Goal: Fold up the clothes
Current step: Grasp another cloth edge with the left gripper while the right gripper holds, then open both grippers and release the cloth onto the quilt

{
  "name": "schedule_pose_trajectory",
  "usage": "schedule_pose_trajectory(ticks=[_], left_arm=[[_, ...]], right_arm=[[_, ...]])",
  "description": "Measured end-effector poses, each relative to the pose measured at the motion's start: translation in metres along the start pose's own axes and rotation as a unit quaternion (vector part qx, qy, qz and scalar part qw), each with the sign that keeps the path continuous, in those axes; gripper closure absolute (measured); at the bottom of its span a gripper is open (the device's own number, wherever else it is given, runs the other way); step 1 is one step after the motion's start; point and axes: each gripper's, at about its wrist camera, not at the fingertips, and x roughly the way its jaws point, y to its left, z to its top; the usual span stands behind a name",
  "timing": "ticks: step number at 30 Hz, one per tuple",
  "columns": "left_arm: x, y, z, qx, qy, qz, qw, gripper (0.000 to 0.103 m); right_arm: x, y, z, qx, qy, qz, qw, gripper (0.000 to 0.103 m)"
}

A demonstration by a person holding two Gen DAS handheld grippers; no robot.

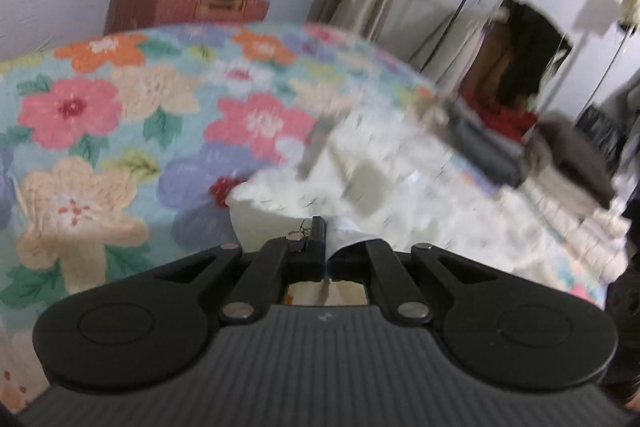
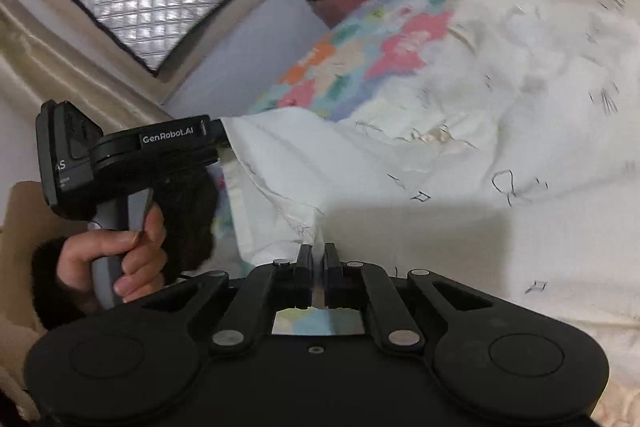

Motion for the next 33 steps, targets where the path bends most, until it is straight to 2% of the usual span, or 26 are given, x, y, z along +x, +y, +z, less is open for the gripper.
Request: schedule_pose_trajectory(ticks=[3, 7, 9, 13, 14, 15, 17, 18, 19, 20, 21, 23, 25, 29, 31, 33], left_arm=[[-0.012, -0.006, -0.001, -0.001, -0.015, 0.004, 0.9999, 0.102], [-0.015, -0.002, -0.011, 0.007, -0.009, 0.056, 0.9983, 0.102], [-0.027, 0.003, -0.014, -0.003, -0.033, 0.071, 0.9969, 0.102], [-0.053, 0.005, -0.016, -0.006, -0.091, 0.104, 0.9904, 0.102], [-0.055, 0.005, -0.016, -0.005, -0.096, 0.114, 0.9888, 0.099], [-0.051, 0.007, -0.016, -0.008, -0.086, 0.124, 0.9885, 0.099], [-0.034, 0.016, -0.015, -0.022, -0.029, 0.138, 0.9898, 0.078], [-0.026, 0.023, -0.016, -0.035, 0.008, 0.131, 0.9907, 0.077], [-0.02, 0.029, -0.018, -0.051, 0.033, 0.119, 0.991, 0.077], [-0.021, 0.032, -0.02, -0.066, 0.035, 0.105, 0.9916, 0.075], [-0.024, 0.033, -0.021, -0.074, 0.028, 0.101, 0.9918, 0.073], [-0.03, 0.027, -0.018, -0.064, 0.016, 0.1, 0.9928, 0.061], [-0.034, 0.016, -0.014, -0.046, 0.008, 0.099, 0.994, 0.058], [-0.039, -0.008, -0.011, -0.048, -0.014, 0.067, 0.9965, 0.056], [-0.046, -0.02, -0.014, -0.05, -0.042, 0.06, 0.9961, 0.049], [-0.052, -0.031, -0.017, -0.047, -0.064, 0.059, 0.9951, 0.047]], right_arm=[[-0.002, 0.022, -0.003, -0.028, 0.009, 0.002, 1.0, 0.096], [0.008, 0.018, -0.016, 0.023, 0.029, 0.021, 0.999, 0.095], [0.009, 0.018, -0.019, 0.027, 0.026, 0.025, 0.999, 0.095], [-0.001, 0.025, -0.019, 0.011, -0.008, 0.034, 0.999, 0.095], [0.001, 0.025, -0.02, 0.003, -0.006, 0.021, 1.0, 0.093], [0.005, 0.025, -0.021, -0.006, -0.001, 0.005, 1.0, 0.089], [0.007, 0.021, -0.027, -0.018, 0.008, -0.063, 0.998, 0.067], [0.008, 0.018, -0.03, -0.023, 0.013, -0.101, 0.995, 0.06], [0.003, 0.014, -0.033, -0.022, 0.007, -0.127, 0.992, 0.06], [-0.009, 0.007, -0.035, -0.007, -0.007, -0.138, 0.99, 0.061], [-0.024, -0.001, -0.037, 0.012, -0.021, -0.144, 0.989, 0.06], [-0.054, -0.017, -0.042, 0.049, -0.049, -0.155, 0.986, 0.059], [-0.09, -0.033, -0.048, 0.084, -0.08, -0.18, 0.977, 0.057], [-0.161, -0.054, -0.083, 0.111, -0.138, -0.277, 0.944, 0.05], [-0.187, -0.065, -0.104, 0.125, -0.153, -0.328, 0.924, 0.047], [-0.204, -0.08, -0.119, 0.152, -0.162, -0.356, 0.908, 0.047]])
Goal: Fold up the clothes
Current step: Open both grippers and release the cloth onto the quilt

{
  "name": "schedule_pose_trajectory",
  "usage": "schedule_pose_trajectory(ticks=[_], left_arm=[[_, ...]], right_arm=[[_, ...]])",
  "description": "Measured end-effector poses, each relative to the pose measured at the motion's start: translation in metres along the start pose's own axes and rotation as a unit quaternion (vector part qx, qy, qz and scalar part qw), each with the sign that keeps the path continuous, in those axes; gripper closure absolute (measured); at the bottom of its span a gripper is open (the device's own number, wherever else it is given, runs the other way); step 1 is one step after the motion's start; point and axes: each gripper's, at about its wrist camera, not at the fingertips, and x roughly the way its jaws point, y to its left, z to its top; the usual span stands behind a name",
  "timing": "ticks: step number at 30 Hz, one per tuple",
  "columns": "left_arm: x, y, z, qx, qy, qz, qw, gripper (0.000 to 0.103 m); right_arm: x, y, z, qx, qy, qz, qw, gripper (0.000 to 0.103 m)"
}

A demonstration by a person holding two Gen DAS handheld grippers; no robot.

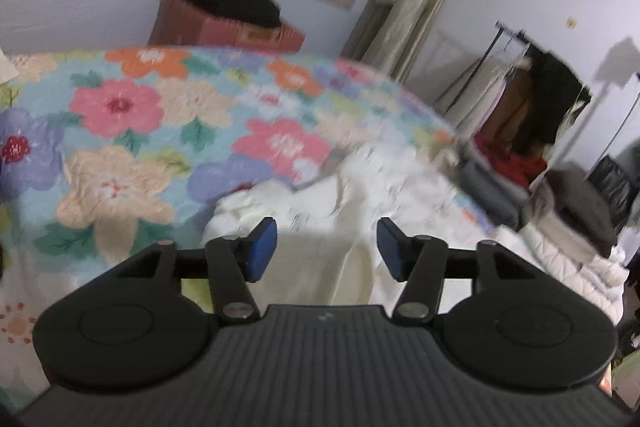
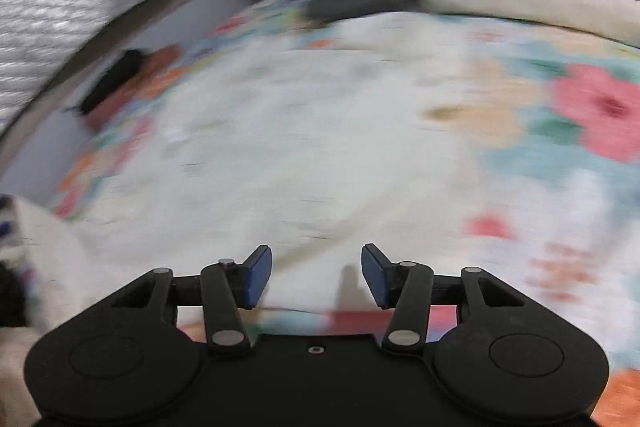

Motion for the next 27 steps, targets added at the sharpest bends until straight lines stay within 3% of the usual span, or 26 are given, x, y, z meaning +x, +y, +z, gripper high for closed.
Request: schedule_pose_trajectory(ticks=[4, 9, 12, 15, 16, 17, 21, 23, 25, 26, 27], left_arm=[[-0.001, -0.007, 0.0, -0.004, -0.002, 0.016, 0.9999, 0.044], [0.016, -0.027, -0.012, 0.019, 0.053, -0.008, 0.9984, 0.042], [0.041, -0.05, -0.029, 0.033, 0.108, -0.04, 0.9928, 0.04], [0.063, -0.088, -0.046, 0.033, 0.159, -0.125, 0.9788, 0.035], [0.072, -0.106, -0.054, 0.05, 0.175, -0.16, 0.9703, 0.029], [0.083, -0.123, -0.064, 0.067, 0.192, -0.185, 0.9614, 0.028], [0.124, -0.168, -0.108, 0.133, 0.248, -0.209, 0.9365, 0.028], [0.14, -0.175, -0.13, 0.141, 0.26, -0.212, 0.9314, 0.028], [0.146, -0.178, -0.148, 0.163, 0.252, -0.21, 0.9306, 0.028], [0.147, -0.178, -0.154, 0.174, 0.246, -0.203, 0.9317, 0.028], [0.148, -0.178, -0.156, 0.177, 0.246, -0.193, 0.9334, 0.028]], right_arm=[[0.001, -0.04, -0.004, 0.083, -0.009, -0.017, 0.996, 0.045], [0.024, -0.05, -0.007, 0.12, -0.023, -0.021, 0.992, 0.041], [0.03, -0.05, -0.01, 0.124, -0.032, -0.016, 0.992, 0.041], [0.025, -0.042, -0.008, 0.122, -0.065, -0.013, 0.99, 0.041], [0.024, -0.037, -0.006, 0.109, -0.067, -0.001, 0.992, 0.041], [0.024, -0.031, -0.003, 0.09, -0.063, 0.009, 0.994, 0.041], [0.034, -0.02, 0.0, 0.033, -0.061, -0.019, 0.997, 0.041], [0.043, -0.025, 0.0, 0.043, -0.048, -0.025, 0.998, 0.041], [0.051, -0.032, -0.003, 0.054, -0.044, -0.004, 0.998, 0.042], [0.052, -0.034, -0.006, 0.05, -0.046, 0.01, 0.998, 0.046], [0.051, -0.033, -0.009, 0.04, -0.051, 0.017, 0.998, 0.072]])
